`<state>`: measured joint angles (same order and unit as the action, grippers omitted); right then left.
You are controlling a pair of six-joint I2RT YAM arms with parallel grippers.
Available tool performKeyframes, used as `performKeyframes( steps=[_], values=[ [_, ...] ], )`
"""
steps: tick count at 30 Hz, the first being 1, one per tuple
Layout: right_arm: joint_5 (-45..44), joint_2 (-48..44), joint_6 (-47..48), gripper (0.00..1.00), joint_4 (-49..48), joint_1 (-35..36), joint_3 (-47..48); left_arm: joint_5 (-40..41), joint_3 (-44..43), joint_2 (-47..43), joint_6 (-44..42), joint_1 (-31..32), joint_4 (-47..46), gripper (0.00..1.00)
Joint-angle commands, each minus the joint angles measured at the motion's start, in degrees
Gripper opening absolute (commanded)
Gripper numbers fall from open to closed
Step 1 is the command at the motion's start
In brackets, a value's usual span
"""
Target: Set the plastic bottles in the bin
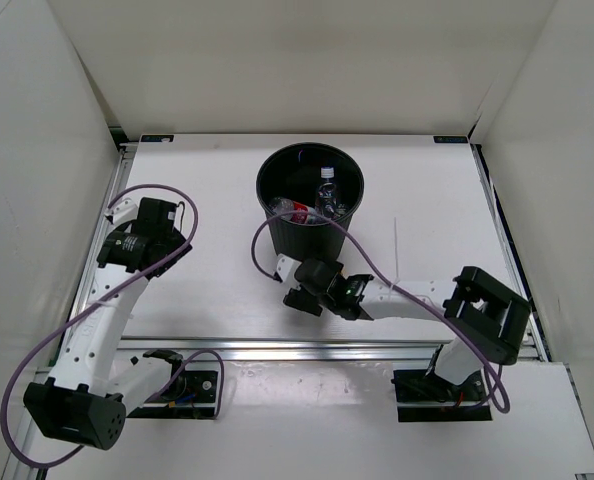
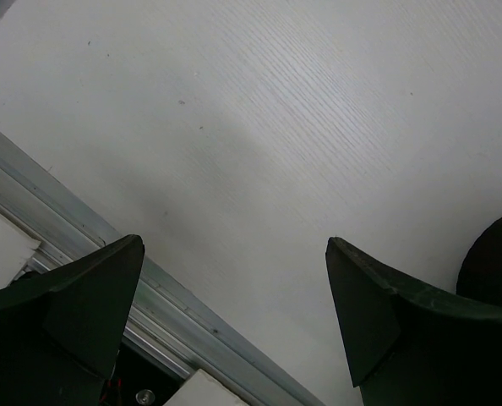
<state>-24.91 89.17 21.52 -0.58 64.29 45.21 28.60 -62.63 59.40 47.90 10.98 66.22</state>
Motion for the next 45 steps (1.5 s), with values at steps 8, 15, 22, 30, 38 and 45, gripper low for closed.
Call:
performKeyframes(
  steps=[8,15,22,30,38,45],
  values=[
    [12.1,3.2,-9.0,0.86,4.2,-6.2,5.5,-0.1,-1.4,-3.6,-2.4,-0.3,2.6,1.0],
    [27.4,4.4,-12.8,0.74,12.0,-6.8,6.1,0.4,-0.8,-5.3,-1.8,-0.3,3.7,1.0],
    [31.6,2.6,-19.0,0.31,25.8,-6.8,11.8,0.9,-2.1,-5.9,-0.8,-0.9,3.7,1.0],
    [26.9,-9.4,-24.1,0.1,42.3,-1.8,27.5,0.9,-2.6,-7.5,3.8,-0.9,2.5,1.0],
    [11.7,-7.8,-24.6,0.21,49.3,-8.4,56.0,2.7,-0.7,-9.8,2.9,-0.9,-1.0,1.0],
    [27.9,6.1,-24.5,0.37,47.7,-25.2,71.8,2.7,0.5,-10.4,2.9,-0.9,-0.4,1.0]
  ],
)
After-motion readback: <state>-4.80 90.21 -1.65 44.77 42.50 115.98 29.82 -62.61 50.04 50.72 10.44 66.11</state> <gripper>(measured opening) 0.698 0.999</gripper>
